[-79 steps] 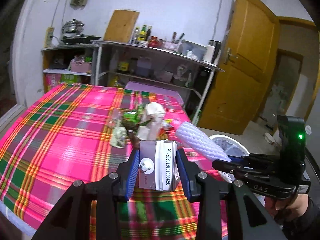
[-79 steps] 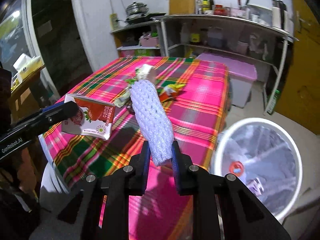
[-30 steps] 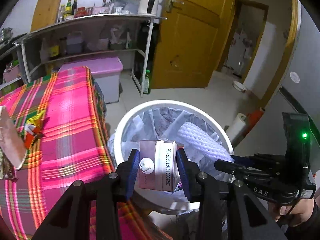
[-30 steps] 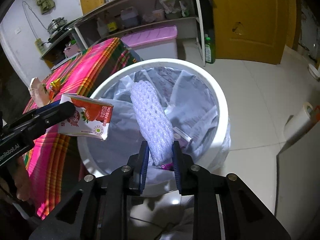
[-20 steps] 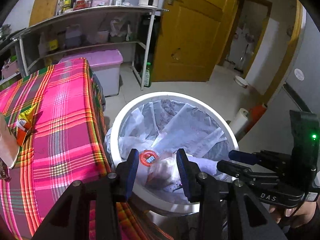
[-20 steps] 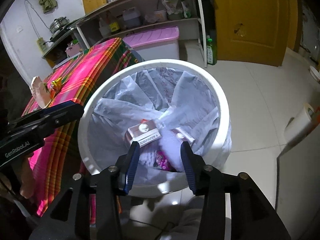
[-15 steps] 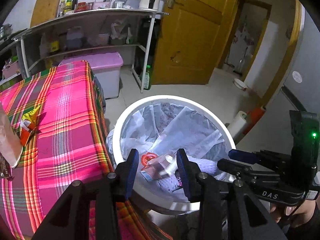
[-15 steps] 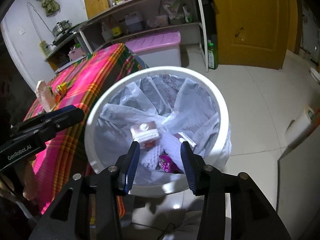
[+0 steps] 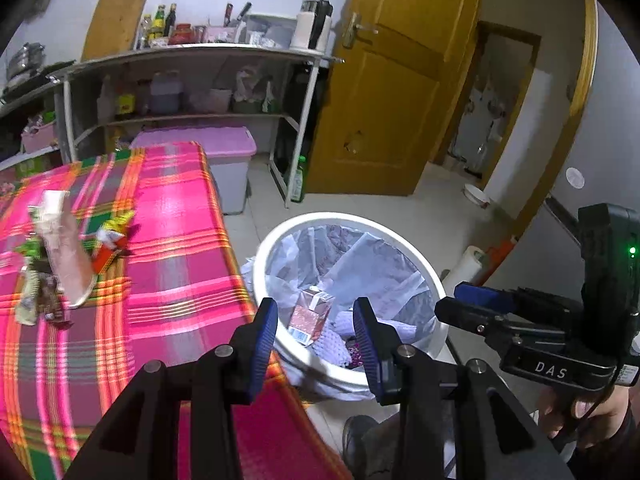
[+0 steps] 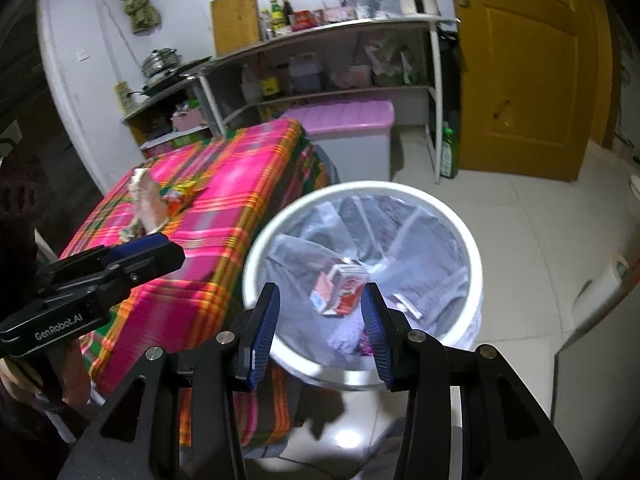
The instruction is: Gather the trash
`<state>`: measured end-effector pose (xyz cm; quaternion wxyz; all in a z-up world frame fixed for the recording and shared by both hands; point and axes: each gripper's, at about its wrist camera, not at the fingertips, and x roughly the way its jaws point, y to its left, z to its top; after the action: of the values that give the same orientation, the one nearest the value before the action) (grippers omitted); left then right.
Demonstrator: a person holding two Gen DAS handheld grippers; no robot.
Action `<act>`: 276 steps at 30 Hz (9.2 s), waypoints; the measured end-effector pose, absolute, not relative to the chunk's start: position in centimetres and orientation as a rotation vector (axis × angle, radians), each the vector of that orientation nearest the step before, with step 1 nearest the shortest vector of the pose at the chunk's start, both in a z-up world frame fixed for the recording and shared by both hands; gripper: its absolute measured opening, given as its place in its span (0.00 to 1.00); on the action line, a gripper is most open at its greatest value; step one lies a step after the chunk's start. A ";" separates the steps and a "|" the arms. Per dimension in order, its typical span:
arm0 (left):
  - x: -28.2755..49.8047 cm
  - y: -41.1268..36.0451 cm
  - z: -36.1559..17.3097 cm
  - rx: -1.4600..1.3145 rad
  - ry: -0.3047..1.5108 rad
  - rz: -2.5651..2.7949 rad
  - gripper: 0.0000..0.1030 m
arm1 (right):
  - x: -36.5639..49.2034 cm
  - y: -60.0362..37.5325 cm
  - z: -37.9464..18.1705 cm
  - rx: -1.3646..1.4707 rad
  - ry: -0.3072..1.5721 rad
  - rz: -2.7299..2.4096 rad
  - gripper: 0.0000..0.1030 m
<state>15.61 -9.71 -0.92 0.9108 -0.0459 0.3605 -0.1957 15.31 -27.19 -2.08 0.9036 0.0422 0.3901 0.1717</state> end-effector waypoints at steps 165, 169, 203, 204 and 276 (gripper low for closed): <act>10.9 -1.4 1.4 -0.156 0.693 -0.223 0.21 | 16.3 -19.8 1.1 0.113 0.725 0.522 0.22; 11.6 -2.5 1.4 -0.143 0.697 -0.243 0.21 | 16.5 -21.2 0.8 0.128 0.728 0.496 0.22; 18.3 -11.9 -2.5 -0.062 0.823 -0.429 0.21 | 19.1 -30.0 -3.8 0.233 0.833 0.303 0.23; 18.7 -12.2 -2.9 -0.061 0.835 -0.435 0.21 | 19.3 -30.2 -4.0 0.234 0.839 0.303 0.23; 13.2 4.1 -2.0 -0.263 0.757 -0.077 0.25 | 18.2 -15.5 -0.8 0.040 0.802 0.619 0.41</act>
<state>13.21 4.13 -1.96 0.9200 -0.1280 0.3684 -0.0376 18.17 -15.53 -0.80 0.8741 0.0189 0.3842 0.2965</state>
